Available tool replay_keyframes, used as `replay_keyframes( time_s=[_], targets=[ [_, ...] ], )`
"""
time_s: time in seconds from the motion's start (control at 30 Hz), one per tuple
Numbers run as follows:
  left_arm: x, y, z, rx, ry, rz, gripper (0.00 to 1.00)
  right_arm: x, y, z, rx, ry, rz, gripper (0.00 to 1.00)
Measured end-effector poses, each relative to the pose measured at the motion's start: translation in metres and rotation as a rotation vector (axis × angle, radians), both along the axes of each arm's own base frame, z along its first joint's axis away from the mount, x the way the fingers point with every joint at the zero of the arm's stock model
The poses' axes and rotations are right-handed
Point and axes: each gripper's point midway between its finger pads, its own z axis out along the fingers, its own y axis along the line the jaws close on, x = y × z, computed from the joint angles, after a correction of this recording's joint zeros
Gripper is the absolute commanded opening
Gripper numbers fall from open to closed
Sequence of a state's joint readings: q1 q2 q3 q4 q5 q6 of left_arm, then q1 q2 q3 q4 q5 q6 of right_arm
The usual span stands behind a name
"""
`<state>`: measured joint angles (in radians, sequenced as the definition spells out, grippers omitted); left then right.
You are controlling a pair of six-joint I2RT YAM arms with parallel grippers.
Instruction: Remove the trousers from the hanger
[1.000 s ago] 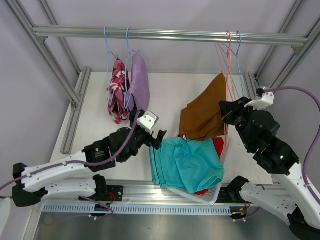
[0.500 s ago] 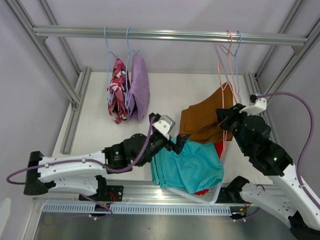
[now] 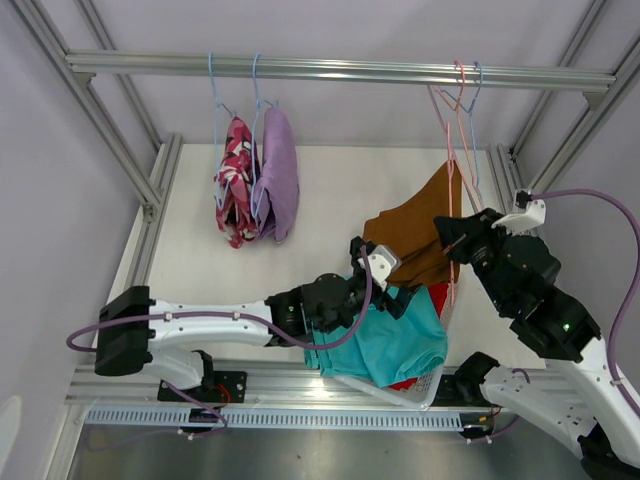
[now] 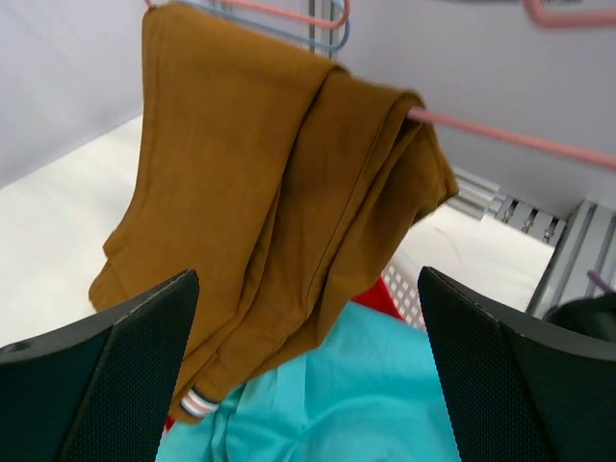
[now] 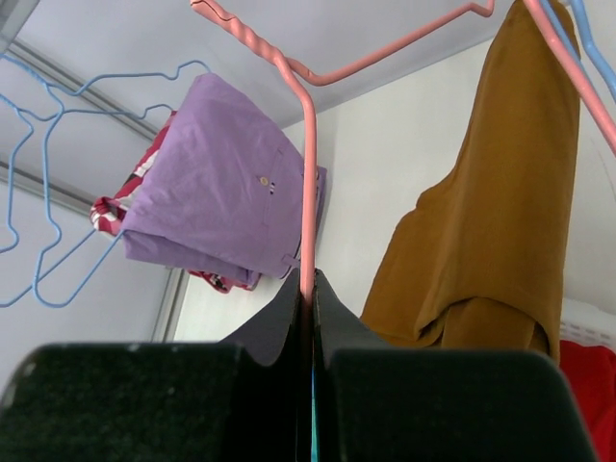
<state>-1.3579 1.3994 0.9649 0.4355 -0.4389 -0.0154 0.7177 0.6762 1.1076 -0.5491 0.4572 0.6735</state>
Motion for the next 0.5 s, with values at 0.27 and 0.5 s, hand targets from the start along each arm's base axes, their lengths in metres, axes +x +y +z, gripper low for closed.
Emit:
replay_keyframes(
  time_s=[0.27, 0.5],
  targets=[
    [0.007, -0.023, 0.029, -0.079, -0.051, -0.003, 0.99, -0.005, 0.003, 0.003, 0.017, 0.001, 0.028, 0.00],
    [0.015, -0.033, 0.033, -0.096, -0.064, -0.007, 1.00, -0.009, 0.002, 0.005, 0.030, -0.006, 0.040, 0.00]
  ],
)
